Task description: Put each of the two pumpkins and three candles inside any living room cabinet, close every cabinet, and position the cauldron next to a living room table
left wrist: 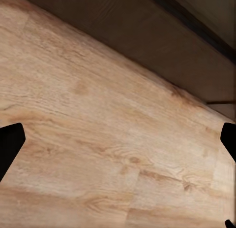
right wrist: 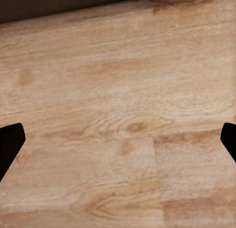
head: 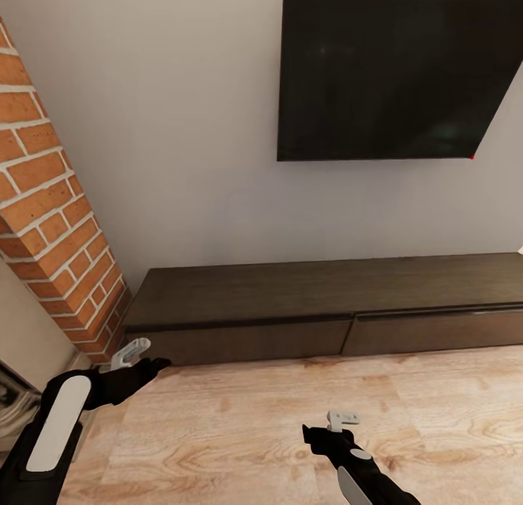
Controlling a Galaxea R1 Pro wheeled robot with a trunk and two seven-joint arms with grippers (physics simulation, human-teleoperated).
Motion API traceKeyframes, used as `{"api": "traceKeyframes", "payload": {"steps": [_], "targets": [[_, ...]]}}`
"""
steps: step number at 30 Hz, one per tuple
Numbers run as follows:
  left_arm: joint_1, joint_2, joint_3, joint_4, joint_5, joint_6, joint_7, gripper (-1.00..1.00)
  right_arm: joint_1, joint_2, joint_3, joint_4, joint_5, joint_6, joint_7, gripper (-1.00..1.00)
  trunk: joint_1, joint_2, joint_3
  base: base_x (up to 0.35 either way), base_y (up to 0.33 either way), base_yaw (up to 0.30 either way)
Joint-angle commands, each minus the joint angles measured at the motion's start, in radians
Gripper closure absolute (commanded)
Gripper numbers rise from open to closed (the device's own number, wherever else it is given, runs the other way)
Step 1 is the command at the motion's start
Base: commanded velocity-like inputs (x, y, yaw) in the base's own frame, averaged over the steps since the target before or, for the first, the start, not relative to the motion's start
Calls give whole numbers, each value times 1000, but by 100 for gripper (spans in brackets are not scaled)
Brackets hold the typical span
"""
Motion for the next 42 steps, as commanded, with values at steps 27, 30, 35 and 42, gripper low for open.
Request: {"api": "traceKeyframes", "payload": {"steps": [27, 30, 35, 42], "targets": [[26, 143, -14, -1, 464, 3, 3, -100, -1, -9, -177, 60, -281, -38, 382, -100, 96, -175, -79, 0, 0, 0], [51, 167, -18, -5, 557, 3, 3, -100, -1, -7, -252, 99, -304, -54, 411, -100, 107, -196, -89, 0, 0, 0], [71, 259, -57, -8, 753, 3, 3, -100, -1, -6, -372, 112, -345, -62, 426, -100, 126, -231, -104, 0, 0, 0], [73, 272, -110, -12, 812, 3, 2, -100, -1, -1, -444, 98, -423, -107, 442, -100, 153, -280, -126, 0, 0, 0]]}}
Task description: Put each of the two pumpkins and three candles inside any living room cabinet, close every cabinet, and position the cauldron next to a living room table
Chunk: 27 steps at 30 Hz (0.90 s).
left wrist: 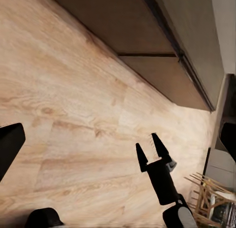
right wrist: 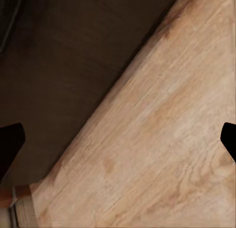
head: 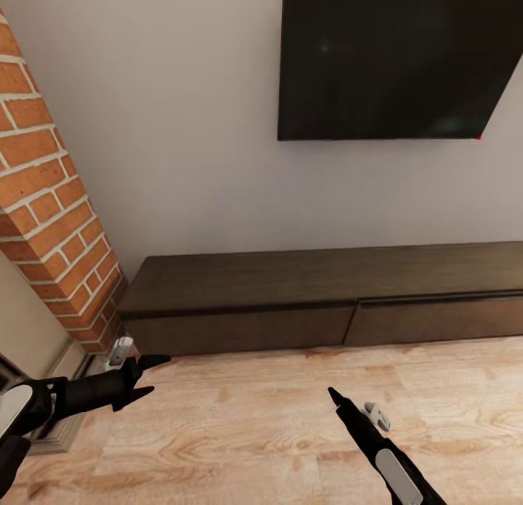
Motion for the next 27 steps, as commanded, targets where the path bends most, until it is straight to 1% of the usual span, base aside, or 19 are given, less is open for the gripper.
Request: {"api": "traceKeyframes", "payload": {"steps": [1, 2, 3, 4, 8, 10, 12, 13, 15, 17, 20, 21, 24, 25, 27], "targets": [[-1, 1, -14, -1, 24, 2, 10, -100, 0, -1, 1, -1, -15, -15, 1, -100, 4, -8, -4, 0, 0, 0], [-1, 1, -19, -1, 29, 2, 10, -100, 0, -1, 0, -1, -16, -19, 2, -100, 8, -15, -7, 0, 0, 0], [-1, 1, -29, -2, 45, 2, 10, -100, -1, 0, -1, -2, -30, -26, 5, -100, 11, -22, -10, 0, 0, 0], [-1, 1, -35, -3, 53, 2, 10, -100, -1, 0, -2, -2, -49, -28, 11, -100, 15, -29, -13, 0, 0, 0], [-1, 1, -50, -4, 69, 2, 10, -100, -2, 0, -2, -2, -167, -26, 79, -100, 31, -57, -26, 0, 0, 0], [-1, 2, -52, -5, 80, 2, 10, -100, -9, 0, -2, -1, -197, -33, 94, -100, 38, -71, -32, 0, 0, 0], [-1, 3, -53, -5, 95, 2, 10, -100, -32, 5, 0, 3, -204, -36, 94, -100, 46, -85, -39, 0, 0, 0], [-1, 3, -54, -5, 101, 2, 10, -100, -49, 20, 2, 6, -205, -39, 93, -100, 50, -92, -42, 0, 0, 0], [-1, 3, -60, -6, 106, 2, 10, -100, -62, 47, 2, 8, -210, -41, 94, -100, 57, -106, -48, 0, 0, 0], [-1, 3, -66, -6, 108, 2, 10, -100, -68, 59, 2, 7, -215, -41, 103, -100, 65, -120, -54, 0, 0, 0], [-1, 2, -69, -6, 109, 2, 10, -100, -72, 67, 5, 0, -217, -37, 116, -100, 77, -141, -64, 0, 0, 0], [-1, 2, -69, -6, 109, 2, 10, -100, -73, 74, 6, -2, -212, -38, 121, -100, 80, -148, -67, 0, 0, 0], [-1, 2, -70, -6, 110, 2, 10, -100, -84, 107, 8, -4, -192, -47, 120, -100, 92, -169, -76, 0, 0, 0], [-1, 1, -71, -6, 111, 2, 10, -100, -87, 116, 7, -4, -181, -61, 123, -100, 96, -176, -79, 0, 0, 0], [-1, 1, -73, -6, 111, 2, 10, -100, -89, 123, 3, -2, -181, -85, 127, -100, 103, -190, -86, 0, 0, 0]]}}
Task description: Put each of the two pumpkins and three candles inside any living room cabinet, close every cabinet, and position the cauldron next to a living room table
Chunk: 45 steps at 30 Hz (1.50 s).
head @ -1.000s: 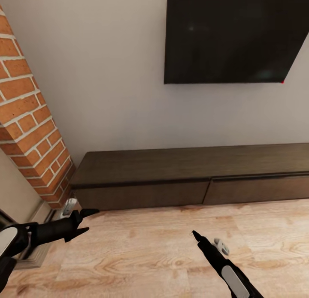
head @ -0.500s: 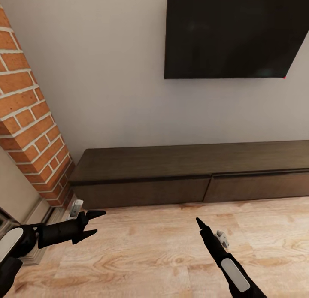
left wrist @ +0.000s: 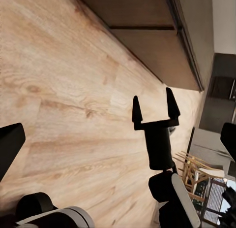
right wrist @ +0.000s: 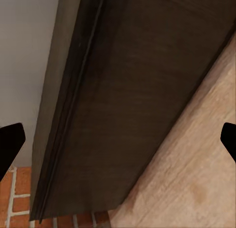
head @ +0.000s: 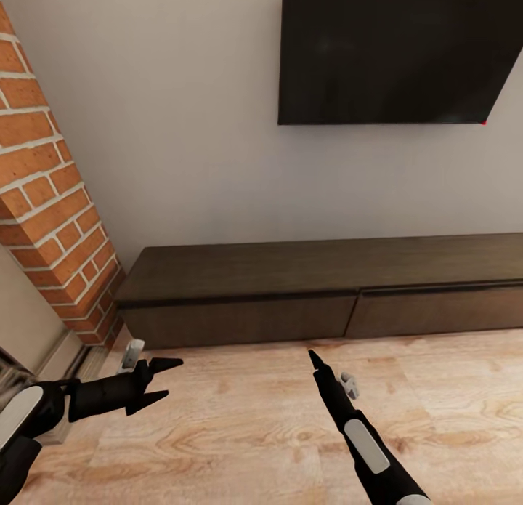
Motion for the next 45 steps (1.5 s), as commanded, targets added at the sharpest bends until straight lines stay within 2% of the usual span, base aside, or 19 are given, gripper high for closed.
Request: {"api": "traceKeyframes", "payload": {"steps": [1, 4, 10, 17, 22, 24, 26, 28, 32, 37, 45], "targets": [[-1, 0, -4, -1, 11, 0, 10, -100, -1, 1, 2, 2, -12, -11, 6, -100, 4, -8, -4, 0, 0, 0], [-1, 0, -17, -1, 11, 0, 9, -100, -2, 3, -1, 3, -18, -16, 38, -100, 15, -29, -13, 0, 0, 0], [-1, -1, -29, -1, 12, 0, 9, -100, -2, 4, 0, 11, -122, 22, 197, -100, 38, -71, -32, 0, 0, 0], [-1, -5, -30, -1, 13, 0, 9, -100, -2, 4, 6, 13, -137, 27, 211, -100, 65, -120, -54, 0, 0, 0], [-1, -8, -30, -1, 13, 0, 9, -100, -2, 4, 0, 5, -144, 39, 239, -100, 65, -120, -54, 0, 0, 0], [-1, -8, -30, -1, 13, 0, 9, -100, -2, 4, -1, 5, -150, 41, 266, -100, 73, -134, -60, 0, 0, 0], [-1, -9, -31, -1, 13, 0, 9, -100, -2, 4, -1, 6, -175, 46, 304, -100, 80, -148, -67, 0, 0, 0], [-1, -10, -30, -1, 13, 0, 9, -100, -2, 4, 2, 5, -225, 62, 338, -100, 80, -148, -67, 0, 0, 0], [-1, -10, -28, 0, 13, -1, 9, -100, -2, 4, 7, 8, -257, 75, 343, -100, 80, -148, -67, 0, 0, 0], [-1, -9, -27, 0, 36, -2, 9, -100, -2, 4, 3, 12, -263, 79, 342, -100, 80, -148, -67, 23, 0, 0], [-1, -11, -31, 1, 43, -2, 9, -100, -2, 4, 5, 15, -262, 69, 339, -100, 80, -148, -67, 93, 0, 0]]}}
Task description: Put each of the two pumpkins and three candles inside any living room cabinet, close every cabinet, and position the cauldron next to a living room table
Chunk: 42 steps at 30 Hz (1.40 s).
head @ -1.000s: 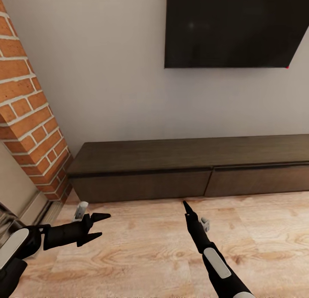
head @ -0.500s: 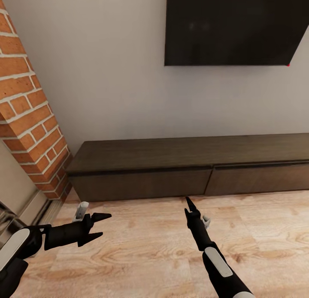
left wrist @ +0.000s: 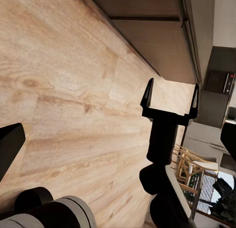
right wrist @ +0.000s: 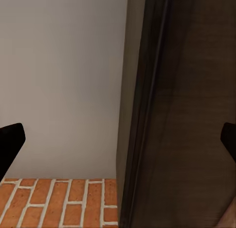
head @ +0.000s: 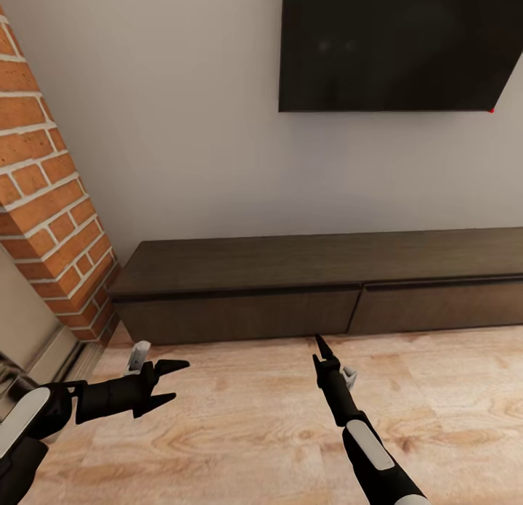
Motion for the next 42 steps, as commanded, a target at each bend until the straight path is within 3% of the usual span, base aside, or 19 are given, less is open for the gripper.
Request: {"api": "traceKeyframes", "payload": {"steps": [1, 8, 15, 42], "targets": [[-1, 1, -3, -1, 11, 0, 10, -100, -1, 0, 1, 1, -11, 3, 4, -100, 0, 0, -1, 138, 0, 0], [-1, -1, -12, 0, 11, 0, 8, -100, -1, 0, -3, 3, -17, 12, 7, -100, 0, 0, -1, 150, 0, 0], [-1, -2, -19, 0, 11, 0, 7, -100, -1, 0, -1, 3, -75, 14, 8, -100, 0, 0, -1, 215, 0, 0], [-1, -2, -25, -1, 11, 0, 7, -100, -1, -4, 2, 6, -78, 17, -16, -100, 0, 0, -1, 103, 0, 0]]}}
